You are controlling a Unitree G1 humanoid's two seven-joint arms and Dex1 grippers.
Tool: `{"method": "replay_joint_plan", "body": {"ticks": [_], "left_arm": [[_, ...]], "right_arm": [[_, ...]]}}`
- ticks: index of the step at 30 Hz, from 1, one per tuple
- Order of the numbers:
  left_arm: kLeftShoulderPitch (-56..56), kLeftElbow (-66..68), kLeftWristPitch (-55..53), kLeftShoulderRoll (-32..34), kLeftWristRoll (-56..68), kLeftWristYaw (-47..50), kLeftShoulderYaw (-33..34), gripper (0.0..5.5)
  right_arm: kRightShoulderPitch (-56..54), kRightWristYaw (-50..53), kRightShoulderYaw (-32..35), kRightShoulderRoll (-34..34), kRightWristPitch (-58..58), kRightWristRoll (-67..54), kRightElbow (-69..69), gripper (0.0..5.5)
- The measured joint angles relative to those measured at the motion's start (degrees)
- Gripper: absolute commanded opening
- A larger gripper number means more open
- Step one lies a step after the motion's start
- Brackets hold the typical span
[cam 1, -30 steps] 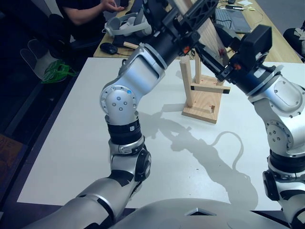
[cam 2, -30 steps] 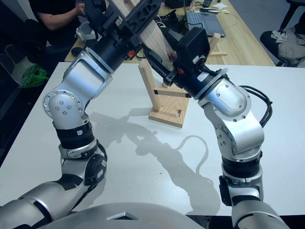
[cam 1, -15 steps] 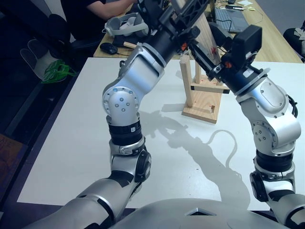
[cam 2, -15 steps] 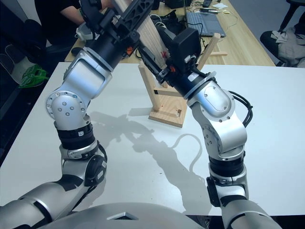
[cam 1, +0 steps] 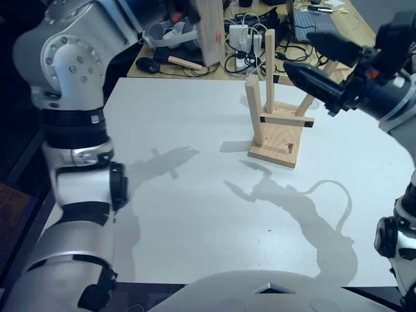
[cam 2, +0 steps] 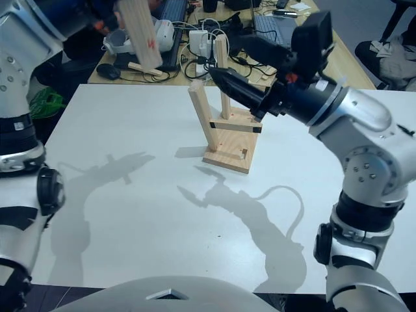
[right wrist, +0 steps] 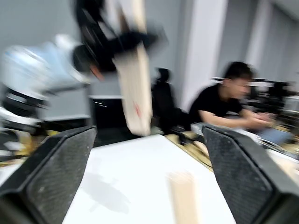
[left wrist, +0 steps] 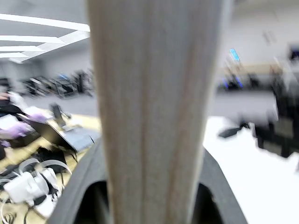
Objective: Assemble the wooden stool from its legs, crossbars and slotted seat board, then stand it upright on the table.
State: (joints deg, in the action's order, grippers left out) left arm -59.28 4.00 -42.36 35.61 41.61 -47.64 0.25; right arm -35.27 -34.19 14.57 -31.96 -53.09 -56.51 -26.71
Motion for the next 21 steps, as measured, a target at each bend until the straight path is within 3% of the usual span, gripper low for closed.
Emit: {"method": "replay_joint_plan", "body": {"ticks": [4,8,14,21], "left_arm": [[5.92,-3.55,0.41,7.75,-2.56,-16.97,-6.05,0.99],[9.42,-8.18,2.08,12.22,-5.99,-25.54,-9.67,0.99],[13.15,-16.58,0.63,10.62,-6.52,-25.55,-12.21,0.99],[13.14,-20.83,-2.47,7.86,-4.62,-23.34,-12.19,0.99]], "right_arm": [[-2.07,2.88,0.31,-0.03,-4.85,-12.95,-0.65,4.19],[-4.69,4.33,-1.95,-0.25,-5.18,-16.48,-0.48,4.19],[-6.49,4.2,-9.57,2.47,-4.79,-16.3,-0.65,4.19],[-5.81,5.06,-12.54,4.58,-3.19,-13.91,-1.06,3.06]]}}
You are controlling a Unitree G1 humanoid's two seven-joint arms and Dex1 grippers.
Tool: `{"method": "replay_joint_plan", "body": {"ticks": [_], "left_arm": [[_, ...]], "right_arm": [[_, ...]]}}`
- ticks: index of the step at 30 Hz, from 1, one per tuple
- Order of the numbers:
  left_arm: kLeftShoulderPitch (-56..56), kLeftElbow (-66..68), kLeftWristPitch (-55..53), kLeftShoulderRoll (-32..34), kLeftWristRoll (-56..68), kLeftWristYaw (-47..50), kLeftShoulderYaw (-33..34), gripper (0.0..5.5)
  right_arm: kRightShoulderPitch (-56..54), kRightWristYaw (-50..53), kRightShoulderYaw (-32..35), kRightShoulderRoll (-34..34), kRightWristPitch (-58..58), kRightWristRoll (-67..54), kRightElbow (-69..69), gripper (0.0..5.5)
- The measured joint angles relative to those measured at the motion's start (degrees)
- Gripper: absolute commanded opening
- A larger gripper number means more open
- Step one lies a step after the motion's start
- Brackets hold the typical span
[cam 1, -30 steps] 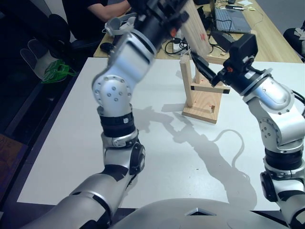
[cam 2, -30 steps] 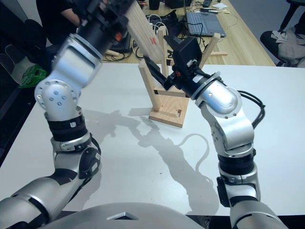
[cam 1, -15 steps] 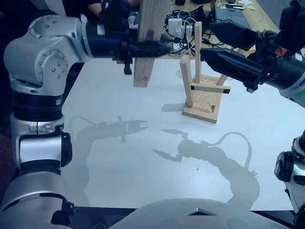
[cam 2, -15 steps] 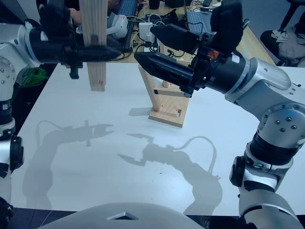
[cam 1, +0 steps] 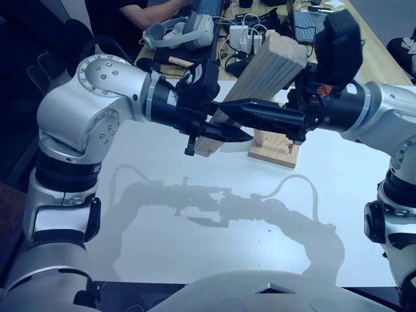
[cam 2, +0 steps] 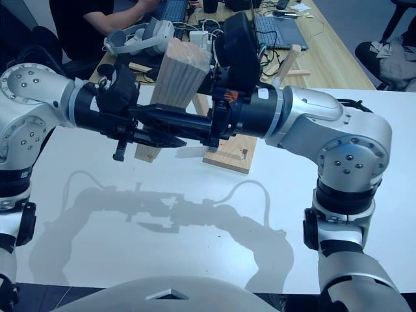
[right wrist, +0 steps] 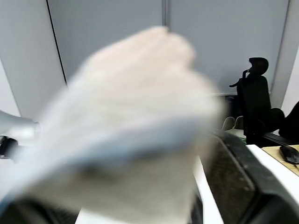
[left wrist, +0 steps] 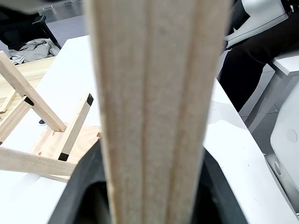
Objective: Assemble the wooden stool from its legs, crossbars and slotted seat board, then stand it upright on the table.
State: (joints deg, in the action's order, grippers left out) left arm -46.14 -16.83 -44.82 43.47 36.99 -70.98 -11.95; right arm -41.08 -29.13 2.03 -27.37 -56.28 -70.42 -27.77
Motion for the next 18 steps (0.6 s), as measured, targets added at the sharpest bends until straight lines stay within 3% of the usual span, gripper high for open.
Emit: {"method": "replay_joint_plan", "body": {"ticks": [11,17,18], "left_arm": [[-0.31,1.28,-0.51,-0.28,-0.41,-0.21,-0.01,0.99],[-0.44,2.07,-0.49,-0.94,-0.41,-0.43,0.04,0.99],[-0.57,2.39,-0.21,-1.17,-0.62,-0.26,0.08,1.28]], "right_arm": [[1.18,1.28,-0.72,0.61,1.25,0.82,0.1,1.29],[1.77,1.76,-0.7,1.27,2.34,1.79,-0.16,1.23],[1.77,1.98,-0.68,1.46,2.63,2.17,-0.14,1.23]]}}
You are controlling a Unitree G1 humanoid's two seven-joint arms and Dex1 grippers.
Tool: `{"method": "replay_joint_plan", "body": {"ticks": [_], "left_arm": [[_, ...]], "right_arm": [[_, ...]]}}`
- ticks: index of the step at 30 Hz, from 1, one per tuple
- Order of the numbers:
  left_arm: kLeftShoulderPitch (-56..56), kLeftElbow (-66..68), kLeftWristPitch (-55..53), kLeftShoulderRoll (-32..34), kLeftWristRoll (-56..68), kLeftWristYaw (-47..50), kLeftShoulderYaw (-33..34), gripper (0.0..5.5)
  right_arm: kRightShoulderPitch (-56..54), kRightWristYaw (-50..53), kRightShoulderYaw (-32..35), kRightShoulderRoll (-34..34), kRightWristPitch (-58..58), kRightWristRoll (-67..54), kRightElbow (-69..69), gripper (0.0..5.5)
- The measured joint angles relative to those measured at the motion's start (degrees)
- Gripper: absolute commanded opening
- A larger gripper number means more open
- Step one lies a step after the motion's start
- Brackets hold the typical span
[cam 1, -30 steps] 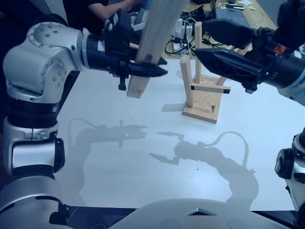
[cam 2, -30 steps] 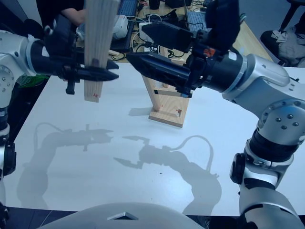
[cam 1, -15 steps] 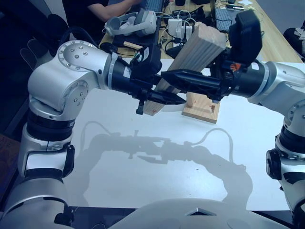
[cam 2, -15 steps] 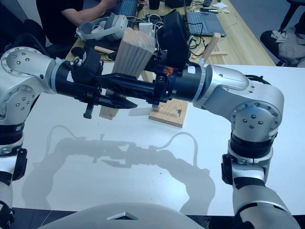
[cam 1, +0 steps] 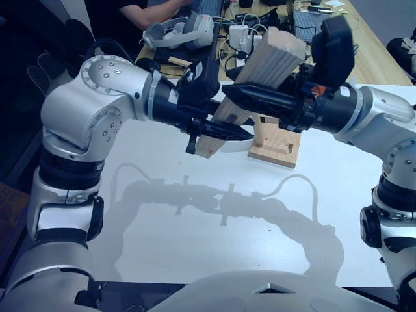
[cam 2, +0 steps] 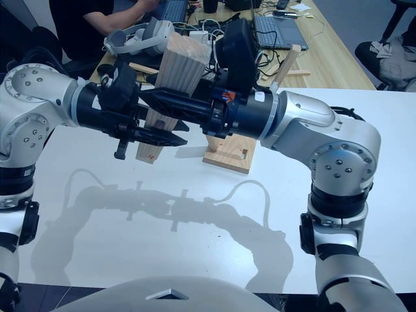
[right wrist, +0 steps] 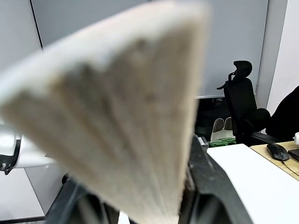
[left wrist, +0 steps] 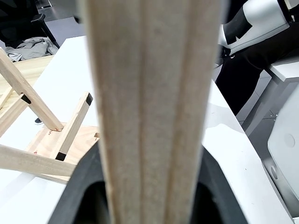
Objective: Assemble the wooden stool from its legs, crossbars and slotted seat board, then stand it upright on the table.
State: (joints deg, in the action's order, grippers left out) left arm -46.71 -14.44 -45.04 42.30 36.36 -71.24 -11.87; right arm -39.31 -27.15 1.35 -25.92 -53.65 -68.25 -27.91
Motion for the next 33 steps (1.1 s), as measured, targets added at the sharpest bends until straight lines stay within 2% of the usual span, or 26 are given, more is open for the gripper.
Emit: {"method": "replay_joint_plan", "body": {"ticks": [7,12,16,18,20,23,25,28,33], "left_arm": [[-2.01,2.81,3.38,-3.5,-1.73,4.76,3.62,2.52],[-6.16,5.75,0.38,-7.88,5.79,16.19,17.33,3.38],[-3.87,5.68,-1.8,-9.1,13.05,21.69,26.29,3.95],[-5.17,11.12,3.06,-13.13,12.45,31.23,31.61,4.22],[-7.0,18.94,11.34,-17.1,6.25,43.69,34.52,4.52],[-3.83,24.58,19.65,-22.77,-3.7,56.43,33.04,4.98],[2.27,24.51,22.04,-27.04,-9.87,60.14,27.41,5.03],[10.87,21.13,21.84,-33.03,-12.27,59.6,19.13,5.03],[16.98,16.01,19.32,-34.63,-14.52,56.29,10.74,5.03]], "right_arm": [[-0.1,3.13,0.83,2.3,4.29,4.39,1.54,1.0],[-1.85,8.97,5.75,3.46,10.23,10.86,5.21,1.0],[-2.88,12.15,11.82,2.34,12.3,12.19,8.09,1.0],[-3.26,13.81,15.49,0.27,13.7,14.17,10.25,1.0],[-2.84,14.36,17.74,-1.83,14.92,17.07,12.01,1.0],[1.84,14.15,18.93,-3.87,16.55,21.7,13.79,1.0],[6.81,12.61,19.66,-4.82,16.83,23.58,14.51,1.0],[16.14,10.73,22.21,-5.99,16.81,25.39,16.48,1.0],[23.43,10.07,27.0,-3.47,17.7,25.35,23.85,1.0]]}}
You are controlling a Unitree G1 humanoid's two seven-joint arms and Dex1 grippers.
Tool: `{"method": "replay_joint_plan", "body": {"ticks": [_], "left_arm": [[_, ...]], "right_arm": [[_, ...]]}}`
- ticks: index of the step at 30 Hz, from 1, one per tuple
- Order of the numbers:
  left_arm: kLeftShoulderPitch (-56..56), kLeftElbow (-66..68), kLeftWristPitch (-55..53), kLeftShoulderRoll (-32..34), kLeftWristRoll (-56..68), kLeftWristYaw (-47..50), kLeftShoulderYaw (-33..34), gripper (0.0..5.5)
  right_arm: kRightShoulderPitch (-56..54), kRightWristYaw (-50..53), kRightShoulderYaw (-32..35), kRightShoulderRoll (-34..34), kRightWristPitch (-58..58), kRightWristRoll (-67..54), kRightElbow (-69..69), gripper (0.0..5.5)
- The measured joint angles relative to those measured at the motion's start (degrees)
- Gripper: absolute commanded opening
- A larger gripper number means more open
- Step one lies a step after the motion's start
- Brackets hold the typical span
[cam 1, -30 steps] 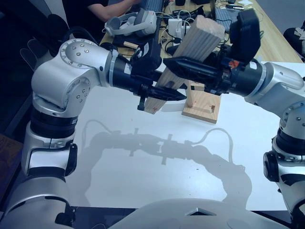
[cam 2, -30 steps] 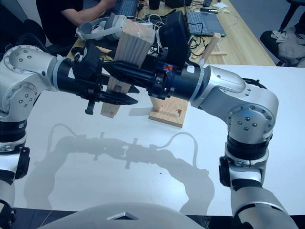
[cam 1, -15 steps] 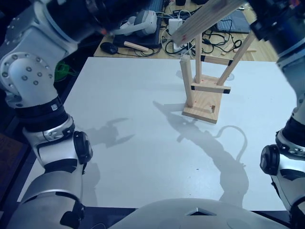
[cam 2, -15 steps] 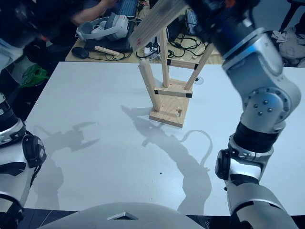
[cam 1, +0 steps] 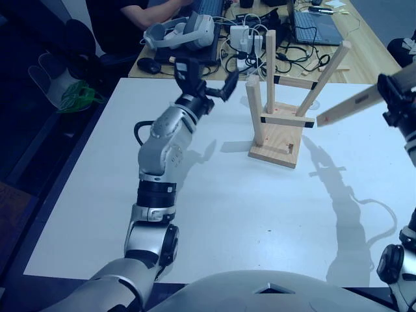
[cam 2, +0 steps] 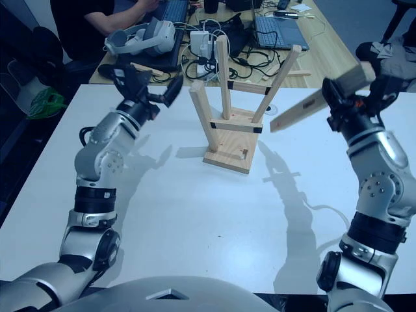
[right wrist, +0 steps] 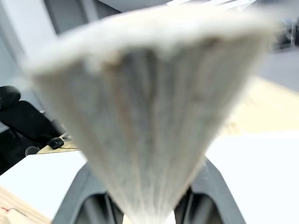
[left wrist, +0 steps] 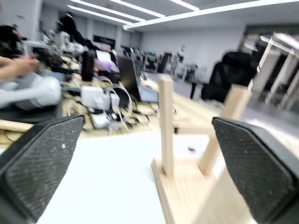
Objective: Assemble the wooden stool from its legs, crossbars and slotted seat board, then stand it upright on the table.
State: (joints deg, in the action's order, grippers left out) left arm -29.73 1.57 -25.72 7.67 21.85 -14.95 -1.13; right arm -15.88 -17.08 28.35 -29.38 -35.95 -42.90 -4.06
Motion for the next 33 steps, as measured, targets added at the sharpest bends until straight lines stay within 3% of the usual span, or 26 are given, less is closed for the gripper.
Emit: {"method": "replay_joint_plan", "body": {"ticks": [8,16,33], "left_arm": [[1.44,-0.68,-2.3,-0.57,-0.84,-2.23,-1.09,5.03],[2.09,-1.11,-2.7,-1.47,-0.86,-2.71,-0.37,5.03],[2.18,-1.11,-2.04,-3.08,-0.88,-2.02,1.76,5.03]], "right_arm": [[1.28,0.59,6.89,2.59,-6.17,-10.47,4.4,1.0],[2.77,6.63,7.43,8.58,-12.08,-18.58,1.92,1.0],[5.04,5.99,6.33,6.03,-7.46,-14.09,2.68,1.0]]}}
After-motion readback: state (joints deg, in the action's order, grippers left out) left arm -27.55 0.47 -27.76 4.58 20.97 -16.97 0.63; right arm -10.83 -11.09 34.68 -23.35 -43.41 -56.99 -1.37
